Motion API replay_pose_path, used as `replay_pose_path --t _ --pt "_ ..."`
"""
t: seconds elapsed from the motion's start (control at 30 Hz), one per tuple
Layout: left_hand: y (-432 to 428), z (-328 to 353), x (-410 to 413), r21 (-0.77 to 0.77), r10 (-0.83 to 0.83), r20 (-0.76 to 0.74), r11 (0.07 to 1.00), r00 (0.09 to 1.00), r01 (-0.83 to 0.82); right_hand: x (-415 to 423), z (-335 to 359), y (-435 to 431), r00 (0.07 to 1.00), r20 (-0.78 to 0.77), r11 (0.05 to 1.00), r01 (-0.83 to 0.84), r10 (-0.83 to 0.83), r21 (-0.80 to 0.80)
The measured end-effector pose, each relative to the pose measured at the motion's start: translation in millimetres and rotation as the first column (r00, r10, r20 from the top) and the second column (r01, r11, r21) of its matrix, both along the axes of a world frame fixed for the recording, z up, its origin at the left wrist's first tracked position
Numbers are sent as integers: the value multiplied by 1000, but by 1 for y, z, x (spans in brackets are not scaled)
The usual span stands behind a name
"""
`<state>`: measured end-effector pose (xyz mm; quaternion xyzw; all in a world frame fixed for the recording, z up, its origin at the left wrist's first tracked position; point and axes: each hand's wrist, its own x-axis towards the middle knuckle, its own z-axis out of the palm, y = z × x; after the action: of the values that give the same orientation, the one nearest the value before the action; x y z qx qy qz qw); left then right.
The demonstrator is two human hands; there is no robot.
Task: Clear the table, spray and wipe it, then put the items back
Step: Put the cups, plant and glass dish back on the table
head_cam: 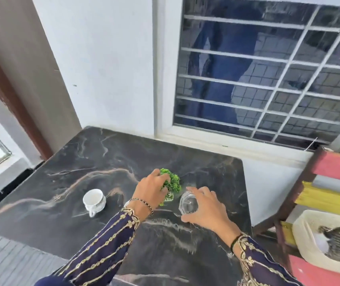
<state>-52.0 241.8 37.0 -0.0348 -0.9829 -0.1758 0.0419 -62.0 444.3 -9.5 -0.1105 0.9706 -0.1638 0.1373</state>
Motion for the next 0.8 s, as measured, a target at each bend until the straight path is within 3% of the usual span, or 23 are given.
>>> replay_pose_path --t 0.43,0.8 --pt "-67 -36 -145 20 81 97 996 992 -83 -186 -45 -35 990 78 991 115 -120 76" --pt "-111 -56 -177 70 126 98 989 987 -133 -256 -67 -42 968 131 976 209 -216 65"
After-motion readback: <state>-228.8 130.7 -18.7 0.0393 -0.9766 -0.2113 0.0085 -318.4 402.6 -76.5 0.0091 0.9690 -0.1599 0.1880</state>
